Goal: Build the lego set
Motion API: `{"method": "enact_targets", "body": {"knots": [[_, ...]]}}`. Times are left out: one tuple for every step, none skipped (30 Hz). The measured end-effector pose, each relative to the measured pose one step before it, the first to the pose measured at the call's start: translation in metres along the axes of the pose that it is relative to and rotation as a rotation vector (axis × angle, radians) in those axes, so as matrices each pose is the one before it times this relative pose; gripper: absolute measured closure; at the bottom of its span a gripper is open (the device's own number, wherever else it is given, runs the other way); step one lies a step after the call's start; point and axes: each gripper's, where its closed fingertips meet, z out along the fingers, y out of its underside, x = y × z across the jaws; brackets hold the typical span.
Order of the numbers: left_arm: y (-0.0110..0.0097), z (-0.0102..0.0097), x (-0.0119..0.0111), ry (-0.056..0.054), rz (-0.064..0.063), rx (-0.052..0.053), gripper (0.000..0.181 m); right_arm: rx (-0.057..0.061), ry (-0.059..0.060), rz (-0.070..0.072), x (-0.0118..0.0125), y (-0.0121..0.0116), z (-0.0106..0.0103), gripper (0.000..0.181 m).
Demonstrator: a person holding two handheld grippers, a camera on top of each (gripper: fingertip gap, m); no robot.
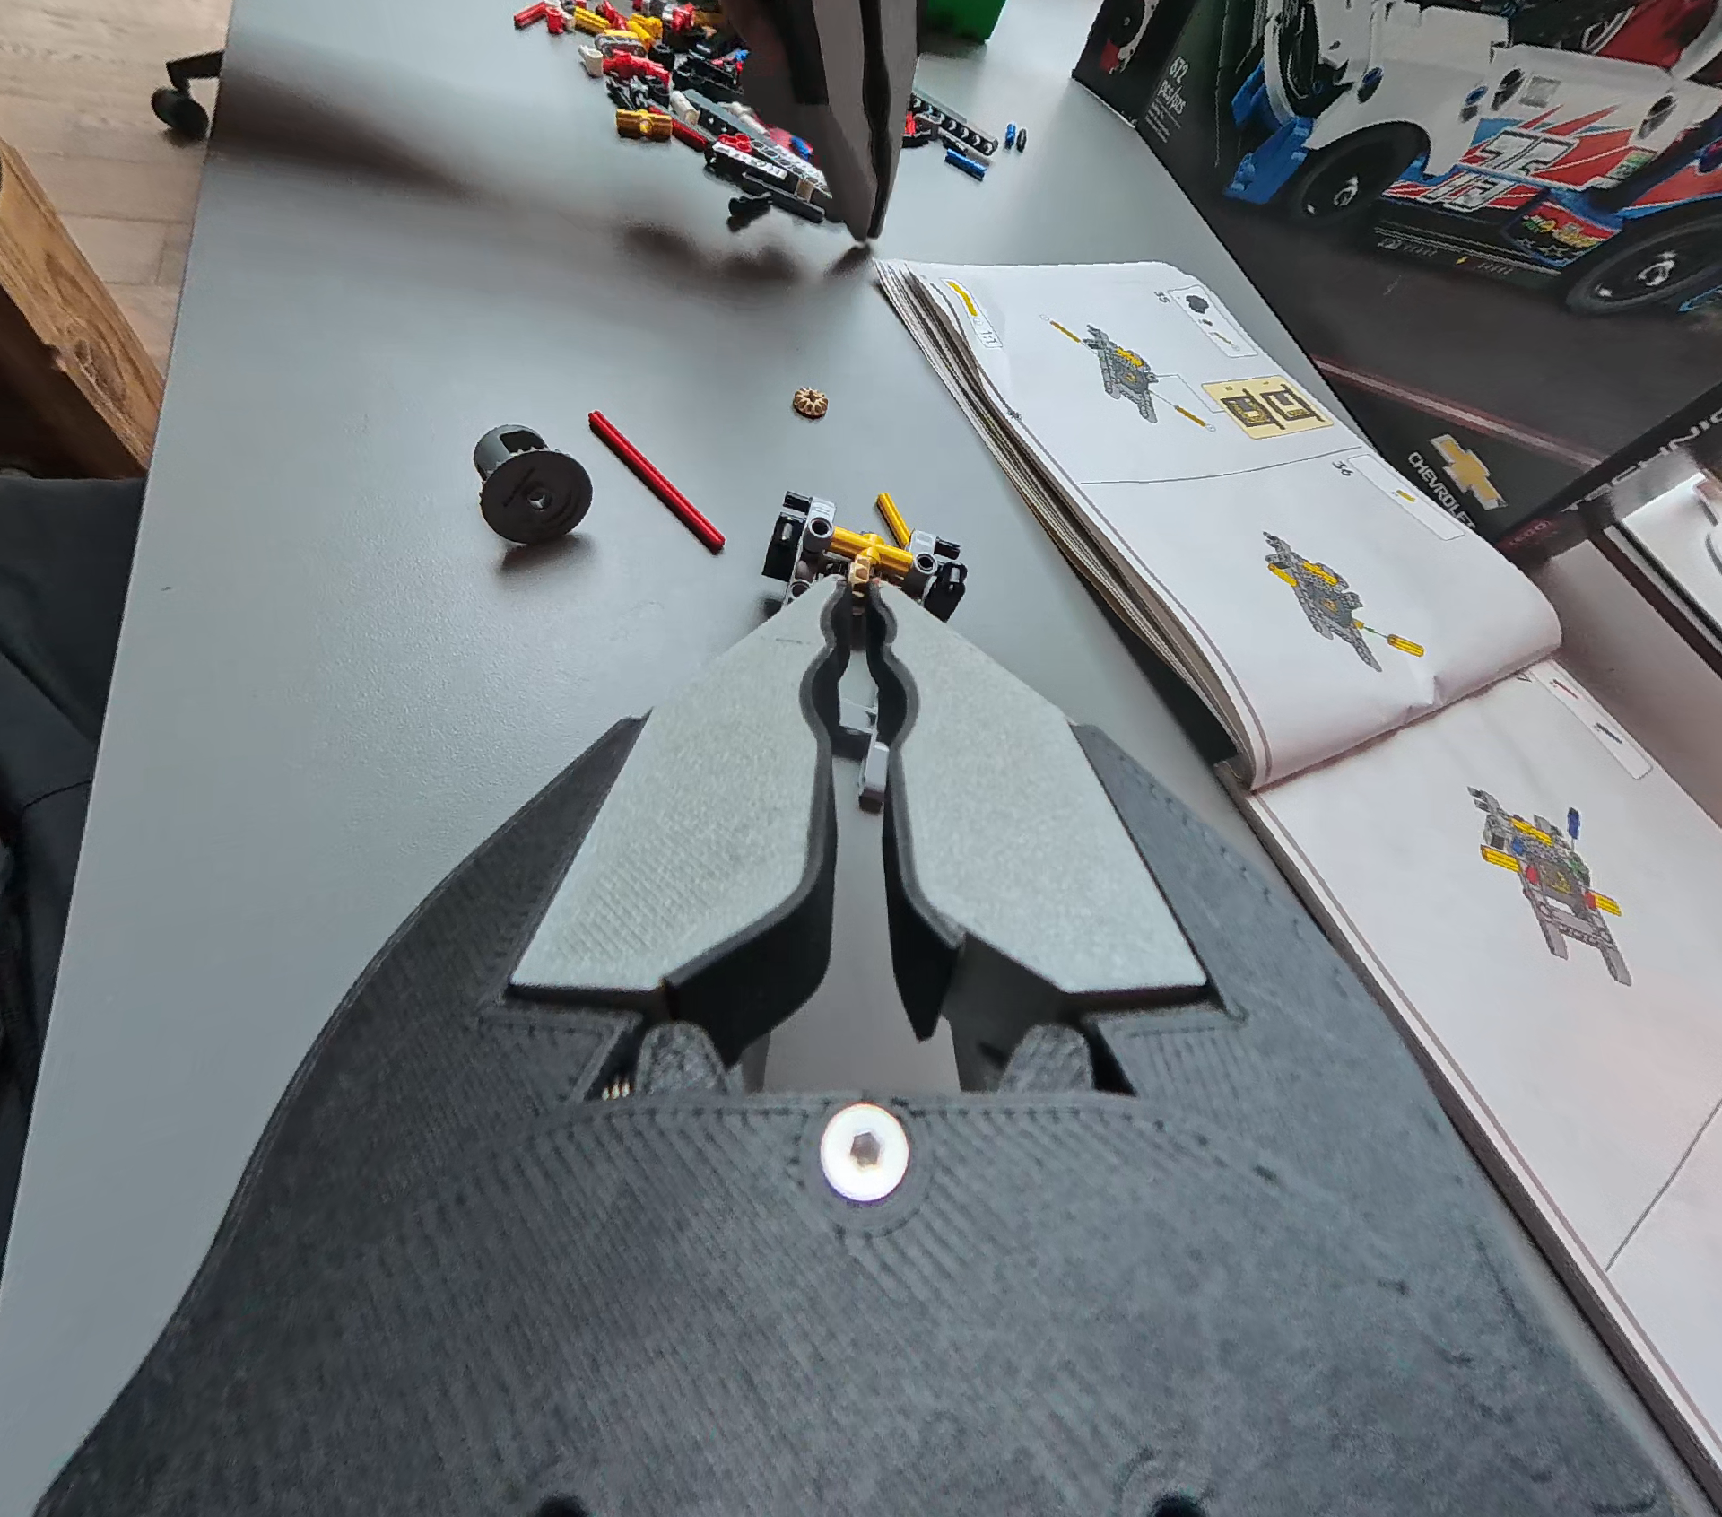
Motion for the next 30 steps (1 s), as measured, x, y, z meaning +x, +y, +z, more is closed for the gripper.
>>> {"method": "enact_targets", "body": {"knots": [[-0.00075,-0.00212,-0.00123,-0.0063,0.0016,0.0038,0.181,-0.001,0.0008,0.0002,0.00009,0.00014,-0.00007,0.181],[-0.00095,-0.0028,0.00013,-0.0008,-0.0007,0.0087,0.18,-0.0009,0.0008,0.0003,0.00013,0.00021,0.00005,0.181],[0.00002,-0.00346,0.00135,0.0027,-0.0021,0.0054,0.177,-0.0005,0.001,0.0003,0.00017,0.0002,-0.00005,0.181],[0.00115,-0.00391,0.00179,0.0001,0.0017,0.0019,0.174,0.0002,0.0008,0.0004,0.00019,-0.00007,-0.00008,0.181],[0.00191,-0.00413,0.00314,0.0014,0.0085,0.0028,0.171,0.0007,0.0005,0.0006,0.00013,-0.00008,-0.00017,0.181],[0.00233,-0.00392,0.00515,0.0102,0.0126,0.0031,0.17,0.001,-0.0002,0.0008,0.00006,-0.00005,-0.00004,0.181],[0.00239,-0.00335,0.00697,0.0189,0.0118,0.0033,0.17,0.0007,-0.0012,0.0009,-0.00006,-0.00015,0.00003,0.181],[0.00281,-0.00201,0.00845,0.0277,0.0106,-0.0002,0.171,0.0001,-0.0016,0.0004,-0.00019,-0.00009,0.00021,0.181],[0.00382,-0.00066,0.00851,0.0261,0.0097,-0.0079,0.172,0.0002,-0.0014,-0.0008,-0.00026,-0.0002,0.00008,0.181],[0.00526,0.00039,0.00559,0.007,0.0106,-0.0204,0.172,-0.0001,-0.0011,-0.0019,-0.0004,-0.00006,0.00017,0.181],[0.00546,0.00028,0.00146,-0.0223,0.0075,-0.0233,0.172,-0.0007,-0.0009,-0.0025,-0.00044,-0.00015,0.0002,0.181],[0.00282,-0.0009,0.00267,-0.0203,0.0024,-0.0078,0.171,-0.0004,-0.0008,-0.0032,-0.00059,-0.00001,-0.00009,0.181],[-0.00243,-0.00187,0.0077,0.0053,-0.0045,0.0206,0.17,0.0027,-0.003,-0.0049,-0.00111,-0.00075,-0.00018,0.181],[-0.00697,-0.00216,0.01254,0.026,-0.0077,0.0422,0.17,0.007,-0.0069,-0.0063,-0.00207,-0.00144,-0.00026,0.181],[-0.00832,-0.00127,0.01637,0.0385,0.0009,0.0446,0.168,0.0062,-0.0116,-0.0064,-0.00293,-0.00137,0.00014,0.181],[-0.00709,0.00047,0.01706,0.0334,0.0149,0.0314,0.165,0.0026,-0.0189,-0.0056,-0.00417,-0.00074,0.00103,0.181],[-0.0057,0.00197,0.01531,0.0169,0.0263,0.0186,0.164,-0.0026,-0.0267,-0.005,-0.00564,0.00005,0.00186,0.181],[-0.00538,0.00308,0.01495,0.0124,0.0334,0.0133,0.162,-0.0109,-0.0195,-0.0091,-0.00514,0.00059,0.00213,0.181],[-0.00523,0.00357,0.0144,0.0138,0.0364,0.0109,0.161,-0.009,-0.0045,-0.0193,-0.00378,-0.00028,0.00179,0.181],[-0.00528,0.00337,0.01185,0.0074,0.0312,0.0113,0.16,-0.0035,0.001,-0.0262,-0.00346,-0.00104,0.00177,0.181],[-0.00565,0.00318,0.00945,0.005,0.0231,0.0159,0.159,-0.0097,-0.0011,-0.0253,-0.00381,-0.00008,0.00198,0.181],[-0.00586,0.00313,0.00772,0.0078,0.0143,0.0191,0.159,-0.0175,-0.003,-0.0224,-0.00364,0.00119,0.00231,0.181],[-0.00602,0.00348,0.00613,0.0109,0.0066,0.0221,0.158,-0.0163,-0.002,-0.0212,-0.00326,0.00113,0.0021,0.181],[-0.00449,0.0041,0.0044,0.0101,0.0029,0.0181,0.157,-0.0089,-0.0006,-0.019,-0.00269,0.0,0.00162,0.181],[-0.00245,0.00445,0.00285,0.0084,-0.0003,0.009,0.155,-0.0029,-0.0018,-0.0144,-0.00258,-0.00079,0.00098,0.181],[-0.00067,0.00457,0.00246,0.0114,-0.0042,0.0019,0.152,-0.0016,-0.0035,-0.0099,-0.00255,-0.00091,0.0009,0.181],[0.00026,0.0043,0.00227,0.0126,-0.0061,-0.0025,0.149,-0.0033,-0.0042,-0.0077,-0.00228,-0.00025,0.00086,0.181],[-0.00005,0.00381,0.00185,0.009,-0.0078,0.0004,0.147,-0.0058,-0.0028,-0.0084,-0.00181,0.00027,0.00076,0.181],[-0.00043,0.00327,0.00232,0.0092,-0.0068,0.0035,0.144,-0.006,-0.0005,-0.0092,-0.00123,0.00053,0.00069,0.181],[-0.00061,0.00256,0.00179,0.0034,-0.0054,0.0038,0.143,-0.0035,-0.0023,-0.0065,-0.00119,0.00038,0.00049,0.181]]}}
